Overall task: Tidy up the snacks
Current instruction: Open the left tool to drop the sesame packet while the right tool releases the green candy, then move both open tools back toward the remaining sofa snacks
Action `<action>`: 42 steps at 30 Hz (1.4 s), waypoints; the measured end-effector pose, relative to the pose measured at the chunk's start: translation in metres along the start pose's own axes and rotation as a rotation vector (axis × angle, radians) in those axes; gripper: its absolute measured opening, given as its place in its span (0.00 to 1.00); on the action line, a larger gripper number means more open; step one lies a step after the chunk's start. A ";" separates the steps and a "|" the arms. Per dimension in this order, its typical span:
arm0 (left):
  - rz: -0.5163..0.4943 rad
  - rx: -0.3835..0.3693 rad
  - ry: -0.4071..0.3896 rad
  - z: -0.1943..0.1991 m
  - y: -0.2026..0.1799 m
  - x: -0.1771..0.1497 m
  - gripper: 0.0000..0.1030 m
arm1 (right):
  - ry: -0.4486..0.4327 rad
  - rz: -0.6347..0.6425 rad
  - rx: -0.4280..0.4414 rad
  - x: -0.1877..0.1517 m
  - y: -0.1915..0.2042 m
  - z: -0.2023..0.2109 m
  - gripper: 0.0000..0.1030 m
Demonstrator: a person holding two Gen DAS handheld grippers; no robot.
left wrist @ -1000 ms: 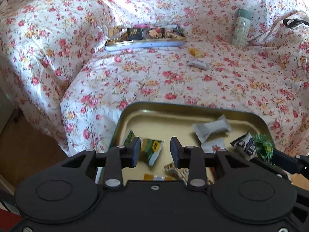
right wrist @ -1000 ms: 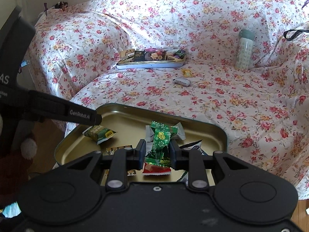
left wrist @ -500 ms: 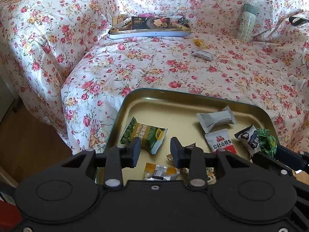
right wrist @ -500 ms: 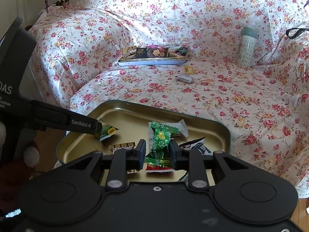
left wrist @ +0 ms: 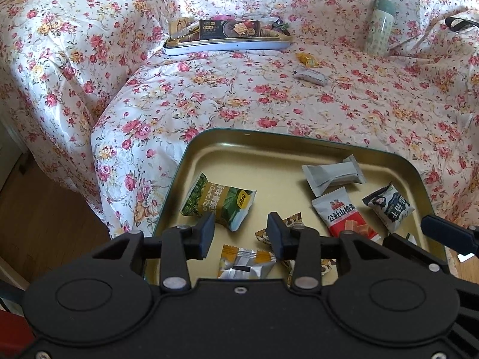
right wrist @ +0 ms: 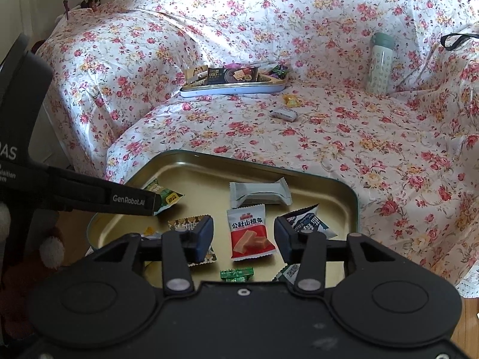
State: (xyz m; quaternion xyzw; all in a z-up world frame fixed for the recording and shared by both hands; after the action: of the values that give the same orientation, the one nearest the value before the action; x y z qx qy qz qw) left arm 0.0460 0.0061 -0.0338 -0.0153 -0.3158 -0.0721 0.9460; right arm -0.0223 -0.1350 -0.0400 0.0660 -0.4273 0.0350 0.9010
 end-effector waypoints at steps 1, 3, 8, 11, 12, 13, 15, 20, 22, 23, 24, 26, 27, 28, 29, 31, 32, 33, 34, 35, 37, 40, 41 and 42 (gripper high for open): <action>-0.003 0.000 0.000 0.000 -0.001 0.000 0.47 | 0.002 -0.001 -0.002 0.000 0.000 0.000 0.48; -0.007 0.000 0.001 0.000 -0.001 -0.001 0.47 | 0.008 -0.003 -0.009 0.000 -0.001 -0.001 0.49; -0.011 0.003 0.004 0.000 -0.002 -0.001 0.48 | 0.024 -0.022 -0.034 0.001 -0.004 -0.003 0.56; -0.012 0.003 0.006 -0.001 -0.002 -0.001 0.50 | 0.031 -0.035 -0.048 0.001 -0.006 -0.004 0.61; -0.012 0.001 0.003 -0.001 -0.002 -0.002 0.51 | 0.033 -0.039 -0.051 0.001 -0.007 -0.005 0.62; -0.011 -0.003 -0.001 -0.001 -0.001 -0.002 0.51 | 0.036 -0.042 -0.055 0.001 -0.006 -0.005 0.62; -0.010 -0.012 -0.009 0.001 -0.001 -0.002 0.51 | 0.040 -0.047 -0.058 0.000 -0.007 -0.006 0.64; -0.007 -0.051 -0.057 0.008 -0.003 -0.001 0.59 | 0.043 -0.058 -0.052 0.002 -0.008 -0.006 0.68; -0.005 -0.069 -0.088 0.013 -0.003 0.002 0.64 | 0.037 -0.059 -0.055 0.005 -0.009 -0.006 0.71; 0.000 -0.079 -0.105 0.015 -0.003 0.003 0.71 | 0.033 -0.059 -0.058 0.006 -0.010 -0.005 0.73; 0.005 -0.088 -0.130 0.018 -0.002 0.005 0.72 | 0.028 -0.060 -0.060 0.007 -0.011 -0.005 0.73; 0.007 -0.094 -0.172 0.023 -0.002 0.009 0.75 | 0.011 -0.064 -0.057 0.011 -0.012 -0.003 0.77; 0.006 -0.095 -0.195 0.026 -0.002 0.012 0.76 | -0.003 -0.068 -0.053 0.014 -0.014 -0.001 0.79; 0.005 -0.097 -0.218 0.028 -0.002 0.016 0.81 | -0.015 -0.072 -0.053 0.016 -0.015 -0.001 0.83; 0.006 -0.099 -0.238 0.031 -0.001 0.019 0.83 | -0.027 -0.073 -0.056 0.020 -0.016 0.000 0.86; 0.008 -0.108 -0.281 0.035 0.000 0.028 0.84 | -0.058 -0.068 -0.072 0.027 -0.019 0.002 0.93; 0.004 -0.113 -0.298 0.036 0.001 0.034 0.85 | -0.072 -0.061 -0.082 0.031 -0.021 0.003 0.97; -0.001 -0.115 -0.312 0.036 0.001 0.039 0.86 | -0.084 -0.054 -0.092 0.036 -0.022 0.003 0.98; -0.006 -0.115 -0.329 0.037 0.001 0.045 0.88 | -0.094 -0.046 -0.102 0.040 -0.024 0.002 1.00; -0.011 -0.113 -0.345 0.038 0.001 0.049 0.89 | -0.105 -0.040 -0.112 0.045 -0.026 0.001 1.00; -0.028 -0.096 -0.388 0.039 0.000 0.060 0.91 | -0.129 -0.019 -0.127 0.055 -0.031 -0.001 1.00; -0.050 -0.054 -0.435 0.034 -0.001 0.076 0.95 | -0.179 0.018 -0.172 0.069 -0.036 -0.005 1.00; -0.057 -0.042 -0.441 0.032 -0.002 0.079 0.95 | -0.198 0.029 -0.190 0.073 -0.038 -0.006 1.00; -0.065 -0.033 -0.442 0.028 -0.002 0.084 0.95 | -0.215 0.038 -0.208 0.077 -0.040 -0.008 1.00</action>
State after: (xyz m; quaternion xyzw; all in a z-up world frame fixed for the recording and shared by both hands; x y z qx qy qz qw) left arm 0.0950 -0.0041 0.0393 -0.0362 -0.5147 -0.1024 0.8505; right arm 0.0375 -0.1727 0.0108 -0.0324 -0.5238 0.0003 0.8512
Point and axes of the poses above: each gripper's, at about its wrist camera, not at the fingertips, and z roughly against the way its jaws point, y to its left, x to its top, the point moved 2 cm from there along -z, roughly the way its jaws point, and after that the axes turned 1 degree about y, right-handed, at the moved point
